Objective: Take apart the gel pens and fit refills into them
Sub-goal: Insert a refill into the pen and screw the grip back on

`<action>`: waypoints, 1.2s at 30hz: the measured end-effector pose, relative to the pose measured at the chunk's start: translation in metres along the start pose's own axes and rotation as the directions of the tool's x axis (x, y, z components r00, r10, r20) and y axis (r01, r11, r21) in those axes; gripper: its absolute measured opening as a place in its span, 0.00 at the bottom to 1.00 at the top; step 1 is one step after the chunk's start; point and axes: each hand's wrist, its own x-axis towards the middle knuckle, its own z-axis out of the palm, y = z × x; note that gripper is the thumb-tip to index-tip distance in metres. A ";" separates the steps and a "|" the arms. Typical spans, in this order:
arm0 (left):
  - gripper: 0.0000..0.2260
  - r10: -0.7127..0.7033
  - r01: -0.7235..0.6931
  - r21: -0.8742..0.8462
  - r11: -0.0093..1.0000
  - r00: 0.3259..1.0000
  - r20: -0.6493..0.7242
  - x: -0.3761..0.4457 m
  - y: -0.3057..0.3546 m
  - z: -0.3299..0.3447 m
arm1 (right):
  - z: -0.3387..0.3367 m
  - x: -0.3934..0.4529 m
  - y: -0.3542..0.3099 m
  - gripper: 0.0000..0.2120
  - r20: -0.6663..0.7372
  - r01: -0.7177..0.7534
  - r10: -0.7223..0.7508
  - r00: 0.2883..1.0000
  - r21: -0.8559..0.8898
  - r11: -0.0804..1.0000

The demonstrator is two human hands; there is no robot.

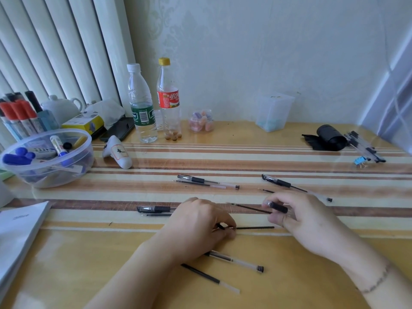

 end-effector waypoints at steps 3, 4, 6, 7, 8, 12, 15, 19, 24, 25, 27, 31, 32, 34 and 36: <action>0.10 0.029 -0.028 0.012 1.000 0.999 -0.033 0.000 0.005 0.004 | 0.000 0.002 0.000 0.07 0.001 -0.013 0.013 1.000 0.113 0.994; 0.09 0.029 -0.029 0.001 1.000 0.999 -0.043 0.000 0.006 0.004 | 0.001 0.002 0.000 0.07 0.013 -0.033 0.031 0.999 0.138 0.990; 0.09 -0.004 0.002 -0.038 0.999 0.998 -0.068 -0.001 0.008 0.004 | 0.002 0.003 0.001 0.05 0.015 -0.059 0.057 0.998 0.168 0.984; 0.09 -0.035 0.029 -0.073 0.997 0.996 -0.080 -0.001 0.008 0.003 | 0.002 0.002 0.001 0.05 0.009 -0.063 0.062 0.998 0.175 0.983; 0.08 -0.063 0.053 -0.113 0.992 0.994 -0.093 -0.001 0.008 0.003 | 0.002 0.002 0.000 0.05 0.006 -0.062 0.062 0.998 0.185 0.981; 0.08 -0.115 0.098 -0.175 0.980 0.989 -0.092 0.000 0.008 0.001 | 0.001 0.000 -0.004 0.06 0.068 -0.079 0.067 0.995 0.187 0.979; 0.09 -0.126 0.119 -0.109 0.987 0.990 -0.058 0.000 0.003 -0.003 | -0.005 0.000 -0.003 0.06 0.085 -0.101 0.091 0.992 0.125 0.987; 0.08 -0.174 0.168 -0.071 0.983 0.981 -0.088 -0.002 -0.009 -0.012 | -0.012 0.000 0.006 0.06 0.095 -0.129 0.124 0.988 0.042 0.991; 0.07 -0.151 0.141 -0.101 0.985 0.984 -0.097 -0.001 -0.010 -0.009 | -0.016 0.001 0.013 0.04 0.100 -0.141 0.137 0.986 0.040 0.989; 0.07 -0.142 0.131 -0.115 0.985 0.985 -0.097 -0.001 -0.009 -0.007 | -0.015 0.002 0.015 0.04 0.085 -0.148 0.142 0.986 0.064 0.987; 0.08 -0.134 0.113 -0.175 0.978 0.984 -0.117 -0.001 -0.010 -0.005 | -0.014 0.003 0.017 0.02 0.061 -0.152 0.147 0.987 0.085 0.985; 0.09 -0.122 0.073 -0.263 0.962 0.977 -0.173 0.000 -0.007 -0.004 | -0.010 0.003 0.016 0.03 0.042 -0.130 0.127 0.991 0.074 0.989; 0.08 -0.118 0.068 -0.264 0.962 0.977 -0.178 0.000 -0.006 -0.003 | -0.009 0.003 0.015 0.03 0.046 -0.124 0.121 0.992 0.069 0.990; 0.08 -0.120 0.068 -0.270 0.961 0.976 -0.182 0.000 -0.006 -0.003 | -0.009 0.003 0.014 0.03 0.050 -0.118 0.116 0.992 0.049 0.992; 0.08 -0.121 0.070 -0.272 0.960 0.977 -0.177 -0.001 -0.005 -0.004 | -0.009 0.002 0.013 0.02 0.042 -0.122 0.120 0.992 0.043 0.992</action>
